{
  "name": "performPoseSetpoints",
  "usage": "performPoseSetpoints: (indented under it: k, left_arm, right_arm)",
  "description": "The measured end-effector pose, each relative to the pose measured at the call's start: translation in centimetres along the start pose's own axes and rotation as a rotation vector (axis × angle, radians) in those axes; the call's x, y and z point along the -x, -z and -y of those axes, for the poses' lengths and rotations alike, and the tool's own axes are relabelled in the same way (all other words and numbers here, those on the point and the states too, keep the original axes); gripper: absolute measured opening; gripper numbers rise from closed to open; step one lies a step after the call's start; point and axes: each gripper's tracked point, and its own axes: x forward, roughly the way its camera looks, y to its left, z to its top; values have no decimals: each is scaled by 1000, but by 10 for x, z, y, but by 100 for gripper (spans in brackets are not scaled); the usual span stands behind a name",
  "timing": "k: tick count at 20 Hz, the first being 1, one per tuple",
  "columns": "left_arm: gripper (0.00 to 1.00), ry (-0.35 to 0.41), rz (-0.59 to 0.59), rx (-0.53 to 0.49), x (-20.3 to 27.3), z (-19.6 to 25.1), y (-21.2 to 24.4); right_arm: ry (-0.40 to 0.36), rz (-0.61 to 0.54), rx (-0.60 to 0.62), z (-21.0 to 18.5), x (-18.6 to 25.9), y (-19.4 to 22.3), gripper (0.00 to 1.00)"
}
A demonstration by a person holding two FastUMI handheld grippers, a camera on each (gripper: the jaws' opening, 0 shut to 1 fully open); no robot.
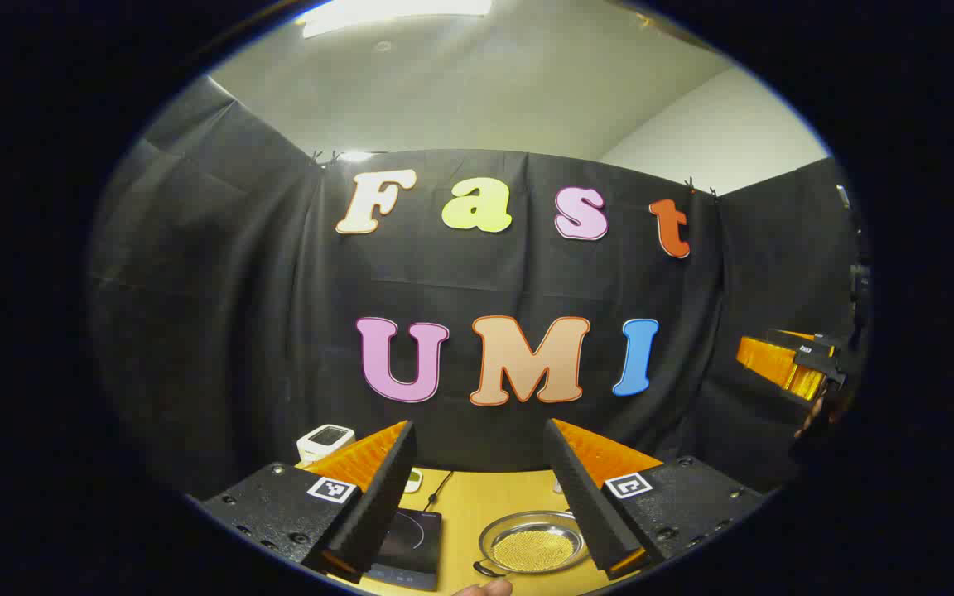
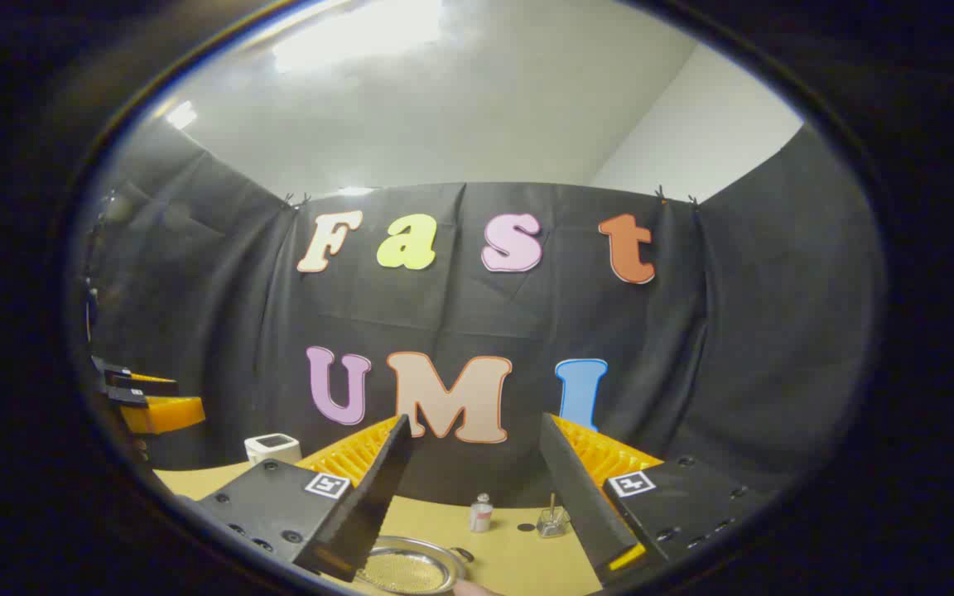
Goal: First push the handle of the pot to place it horizontally, then grasp the pot with both hands and set it on the induction cooktop.
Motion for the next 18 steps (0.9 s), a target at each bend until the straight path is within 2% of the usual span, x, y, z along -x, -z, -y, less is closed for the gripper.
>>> performPoseSetpoints:
  k: [5,6,10,18]
  left_arm:
    - [90,6,-23,-12,0,-6,7]
    - [90,4,-26,-11,1,-8,9]
    - [90,3,-43,-6,5,-13,15]
    - [88,-7,-47,-11,10,-19,19]
  right_arm:
    - [17,-39,17,-8,3,22,94]
    - [17,-35,32,-9,3,22,89]
    - [7,-44,77,-20,5,24,89]
    - [1,-67,56,-25,8,30,89]
